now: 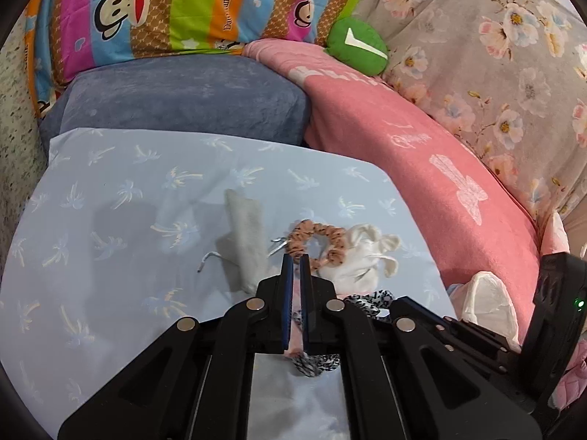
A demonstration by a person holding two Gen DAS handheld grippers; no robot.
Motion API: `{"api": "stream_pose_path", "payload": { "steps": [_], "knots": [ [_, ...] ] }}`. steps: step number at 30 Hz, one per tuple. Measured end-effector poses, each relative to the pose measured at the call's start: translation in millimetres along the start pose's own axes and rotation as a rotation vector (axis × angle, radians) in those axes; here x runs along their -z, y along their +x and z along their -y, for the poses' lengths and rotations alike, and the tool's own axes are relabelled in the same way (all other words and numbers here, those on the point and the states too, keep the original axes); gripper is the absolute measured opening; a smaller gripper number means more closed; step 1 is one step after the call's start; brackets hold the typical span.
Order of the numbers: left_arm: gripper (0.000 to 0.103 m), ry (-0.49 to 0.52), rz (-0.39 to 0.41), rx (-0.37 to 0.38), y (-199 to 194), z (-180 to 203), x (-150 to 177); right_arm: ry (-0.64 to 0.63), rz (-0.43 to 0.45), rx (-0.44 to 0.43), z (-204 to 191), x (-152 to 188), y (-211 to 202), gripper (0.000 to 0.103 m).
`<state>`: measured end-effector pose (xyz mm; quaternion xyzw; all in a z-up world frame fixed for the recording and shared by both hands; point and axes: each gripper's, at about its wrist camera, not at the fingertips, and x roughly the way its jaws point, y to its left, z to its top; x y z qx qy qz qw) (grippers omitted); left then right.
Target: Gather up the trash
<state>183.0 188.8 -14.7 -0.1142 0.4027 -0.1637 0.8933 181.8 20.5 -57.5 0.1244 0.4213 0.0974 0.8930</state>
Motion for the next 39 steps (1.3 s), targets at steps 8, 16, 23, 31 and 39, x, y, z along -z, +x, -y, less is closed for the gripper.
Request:
{"api": "stream_pose_path", "payload": {
  "steps": [8,16,23,31,39],
  "knots": [
    [0.004,0.067,0.026,0.038,-14,43,0,0.037,0.116,0.002,23,-11,-66,0.002],
    [0.004,0.096,0.033,0.1,-24,78,2,0.107,0.212,0.044,67,-10,-127,0.002],
    [0.004,0.07,0.008,0.072,-24,70,12,0.16,0.225,0.06,95,0,-149,0.002],
    [0.066,-0.03,-0.04,-0.088,-5,16,30,0.175,0.206,0.027,96,7,-139,0.002],
    [0.067,-0.133,-0.095,-0.181,29,-30,31,0.151,0.158,-0.005,74,10,-109,0.002]
  ]
}}
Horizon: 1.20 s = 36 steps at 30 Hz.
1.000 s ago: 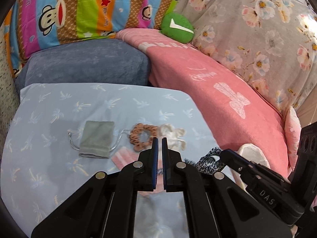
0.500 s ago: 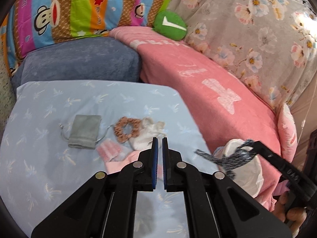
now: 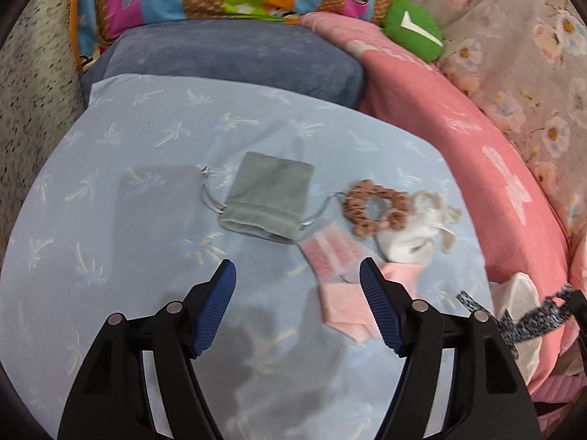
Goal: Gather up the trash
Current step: 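Grasp the grey drawstring pouch with the left tool while the right tool holds the scrunchie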
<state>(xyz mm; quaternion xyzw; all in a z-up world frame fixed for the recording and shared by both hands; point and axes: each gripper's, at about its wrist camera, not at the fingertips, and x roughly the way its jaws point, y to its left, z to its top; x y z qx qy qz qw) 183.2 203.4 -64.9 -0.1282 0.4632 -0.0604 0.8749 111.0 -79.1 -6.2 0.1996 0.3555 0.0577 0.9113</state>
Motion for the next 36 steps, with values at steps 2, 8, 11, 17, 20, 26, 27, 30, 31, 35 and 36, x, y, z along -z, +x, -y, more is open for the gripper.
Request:
{"api": "stream_pose_path", "payload": {
  "steps": [2,8,11,17,20,26,27,30,31,35,36],
  "knots": [
    [0.068,0.001,-0.008,-0.022,9,-5,-4,-0.003,-0.007,-0.005,-6,0,6,0.002],
    [0.08,0.035,-0.007,-0.065,30,-16,-22,-0.019,-0.015,-0.016,-26,-6,22,0.002],
    [0.08,0.05,-0.025,-0.058,42,-17,-29,-0.027,-0.017,-0.023,-35,-10,31,0.002],
    [0.079,0.079,-0.065,-0.055,66,-17,-33,-0.039,-0.037,-0.02,-50,-14,57,0.002],
    [0.067,0.088,-0.052,-0.057,65,-18,-32,-0.042,-0.045,-0.018,-55,-17,66,0.002],
    [0.017,0.06,-0.082,0.045,59,-20,-32,-0.044,-0.045,-0.021,-62,-18,70,0.002],
    [0.015,0.064,-0.075,0.044,56,-18,-32,-0.044,-0.044,-0.02,-61,-18,70,0.002],
    [0.014,0.079,-0.049,0.043,43,-12,-29,-0.044,-0.037,-0.019,-61,-17,65,0.002],
    [0.014,0.083,-0.038,0.046,37,-10,-29,-0.041,-0.033,-0.02,-60,-18,63,0.002],
    [0.014,0.094,0.007,0.078,13,5,-33,-0.032,-0.011,-0.019,-55,-20,49,0.002],
    [0.014,0.102,0.021,0.085,6,10,-33,-0.03,-0.003,-0.019,-54,-21,45,0.002]
  ]
}}
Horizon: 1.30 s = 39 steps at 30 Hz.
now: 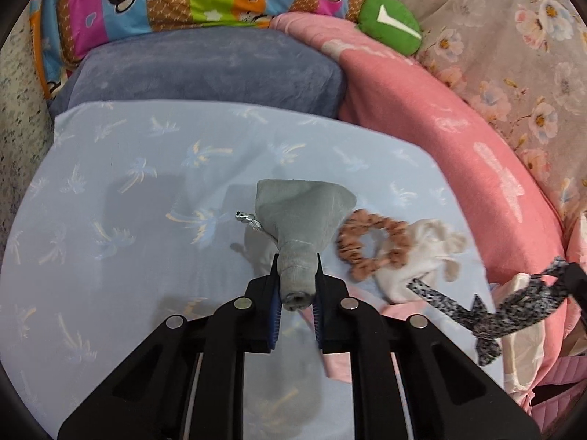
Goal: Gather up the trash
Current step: 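Grasp the grey drawstring pouch with the left tool while the right tool holds the scrunchie, then carry pouch and scrunchie to the white bin and open both tools inside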
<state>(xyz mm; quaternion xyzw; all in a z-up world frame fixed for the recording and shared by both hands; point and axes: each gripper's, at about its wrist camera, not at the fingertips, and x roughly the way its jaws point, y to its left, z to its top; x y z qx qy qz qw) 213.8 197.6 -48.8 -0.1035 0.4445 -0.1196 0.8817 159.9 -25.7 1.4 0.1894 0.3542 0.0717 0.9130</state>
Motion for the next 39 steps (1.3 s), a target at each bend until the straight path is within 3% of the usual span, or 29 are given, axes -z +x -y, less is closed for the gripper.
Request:
{"api": "stream_pose_path", "payload": {
  "steps": [13,30,39],
  "knots": [
    [0.014,0.137,0.051,0.119,-42,98,16,0.064,0.114,0.043,52,-6,-77,0.002],
    [0.014,0.357,-0.03,0.265,-37,236,65,0.191,0.214,0.171,161,8,-163,0.002],
    [0.016,0.445,-0.067,0.334,-31,289,84,0.252,0.246,0.242,209,16,-193,0.002]
  ]
}}
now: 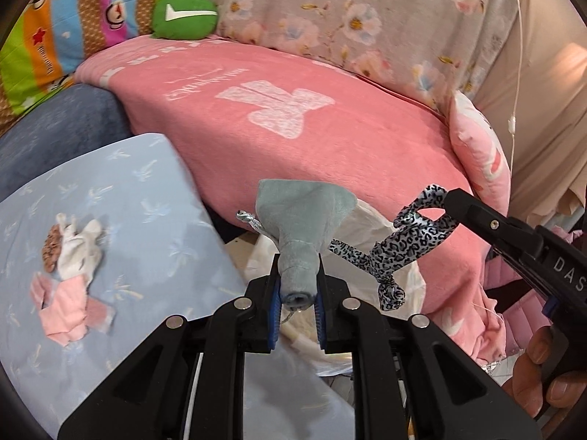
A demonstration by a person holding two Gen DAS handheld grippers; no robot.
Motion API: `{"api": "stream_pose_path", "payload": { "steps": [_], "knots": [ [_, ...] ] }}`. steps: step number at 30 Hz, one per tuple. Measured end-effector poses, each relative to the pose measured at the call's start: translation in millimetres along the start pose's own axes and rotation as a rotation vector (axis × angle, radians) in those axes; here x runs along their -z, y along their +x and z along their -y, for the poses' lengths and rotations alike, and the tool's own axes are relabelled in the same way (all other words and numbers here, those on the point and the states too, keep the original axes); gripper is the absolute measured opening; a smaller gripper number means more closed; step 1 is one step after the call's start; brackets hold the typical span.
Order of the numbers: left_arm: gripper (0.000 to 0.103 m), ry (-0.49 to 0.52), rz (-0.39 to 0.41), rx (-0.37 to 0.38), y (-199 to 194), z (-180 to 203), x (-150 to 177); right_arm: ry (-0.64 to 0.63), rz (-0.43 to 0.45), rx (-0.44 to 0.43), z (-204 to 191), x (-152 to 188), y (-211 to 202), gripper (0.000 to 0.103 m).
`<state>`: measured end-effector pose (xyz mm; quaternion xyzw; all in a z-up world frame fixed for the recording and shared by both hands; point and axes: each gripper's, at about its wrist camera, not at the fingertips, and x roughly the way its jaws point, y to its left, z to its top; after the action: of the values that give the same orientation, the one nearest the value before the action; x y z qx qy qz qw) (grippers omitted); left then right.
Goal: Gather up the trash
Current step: 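Carry pouch and scrunchie to the white bin and open both tools inside, then move both tools back to the remaining items on the sheet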
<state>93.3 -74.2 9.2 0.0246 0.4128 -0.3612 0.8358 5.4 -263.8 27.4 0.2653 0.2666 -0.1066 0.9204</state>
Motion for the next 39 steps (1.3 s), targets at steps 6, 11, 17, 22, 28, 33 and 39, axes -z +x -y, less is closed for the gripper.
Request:
{"api": "stream_pose_path", "payload": {
  "steps": [6,11,17,22,28,33,39],
  "knots": [
    [0.021,0.017,-0.035,0.025,19,21,-1,0.025,0.008,0.036,24,-2,-3,0.002],
    [0.06,-0.004,-0.012,0.024,23,22,0,0.04,0.015,0.057,36,-2,-2,0.009],
    [0.06,-0.012,-0.005,-0.003,21,18,0,0.05,0.012,0.05,36,-1,-1,0.012],
    [0.06,-0.007,0.006,-0.026,18,15,2,0.035,-0.008,0.038,31,2,3,0.013],
    [0.06,-0.028,0.005,-0.039,16,7,5,0.011,-0.026,0.034,21,9,6,0.018],
    [0.06,-0.052,0.006,-0.052,12,-3,9,-0.001,-0.045,0.031,16,14,11,0.025],
    [0.06,-0.083,0.013,-0.069,6,-17,13,-0.021,-0.069,0.023,5,21,16,0.025]
  ]
}}
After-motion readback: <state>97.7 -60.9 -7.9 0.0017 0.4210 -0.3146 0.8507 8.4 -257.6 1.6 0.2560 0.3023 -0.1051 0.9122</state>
